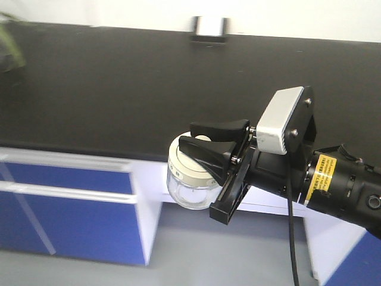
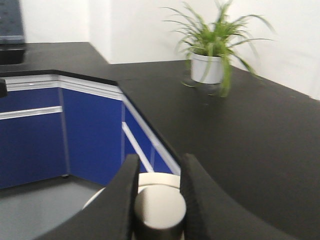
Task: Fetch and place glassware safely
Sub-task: 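Turn the base toward the black bench with the potted plant, then hold the jar in the right gripper above the black bench surface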
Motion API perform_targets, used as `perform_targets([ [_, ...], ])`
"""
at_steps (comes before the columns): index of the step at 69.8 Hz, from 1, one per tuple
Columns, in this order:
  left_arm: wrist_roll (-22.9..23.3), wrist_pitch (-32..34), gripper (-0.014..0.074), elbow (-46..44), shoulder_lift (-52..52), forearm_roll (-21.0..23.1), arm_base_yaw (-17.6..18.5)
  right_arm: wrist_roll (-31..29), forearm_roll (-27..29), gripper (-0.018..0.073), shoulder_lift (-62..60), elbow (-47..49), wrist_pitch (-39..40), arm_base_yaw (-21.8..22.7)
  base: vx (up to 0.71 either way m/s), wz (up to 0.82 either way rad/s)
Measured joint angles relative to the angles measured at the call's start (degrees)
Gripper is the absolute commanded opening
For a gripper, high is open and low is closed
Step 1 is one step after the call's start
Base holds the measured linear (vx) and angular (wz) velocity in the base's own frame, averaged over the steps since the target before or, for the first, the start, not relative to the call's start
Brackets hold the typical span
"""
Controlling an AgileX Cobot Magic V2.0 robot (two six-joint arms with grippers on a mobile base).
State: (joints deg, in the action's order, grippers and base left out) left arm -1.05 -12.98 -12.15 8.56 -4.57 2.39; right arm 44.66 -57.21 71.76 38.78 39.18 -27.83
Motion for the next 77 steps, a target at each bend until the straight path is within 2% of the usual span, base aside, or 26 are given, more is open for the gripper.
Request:
perform_targets([
  [27,0.00,0.00,-0.0007,0.00,0.00,0.00,0.00,0.00,0.00,-0.0003,0.00,0.00,-0.11,0.00,0.16,-0.36],
  [77,0.00,0.00,-0.0007,0.00,0.00,0.00,0.00,0.00,0.00,-0.0003,0.00,0.00,-0.11,0.00,0.17,0.02],
])
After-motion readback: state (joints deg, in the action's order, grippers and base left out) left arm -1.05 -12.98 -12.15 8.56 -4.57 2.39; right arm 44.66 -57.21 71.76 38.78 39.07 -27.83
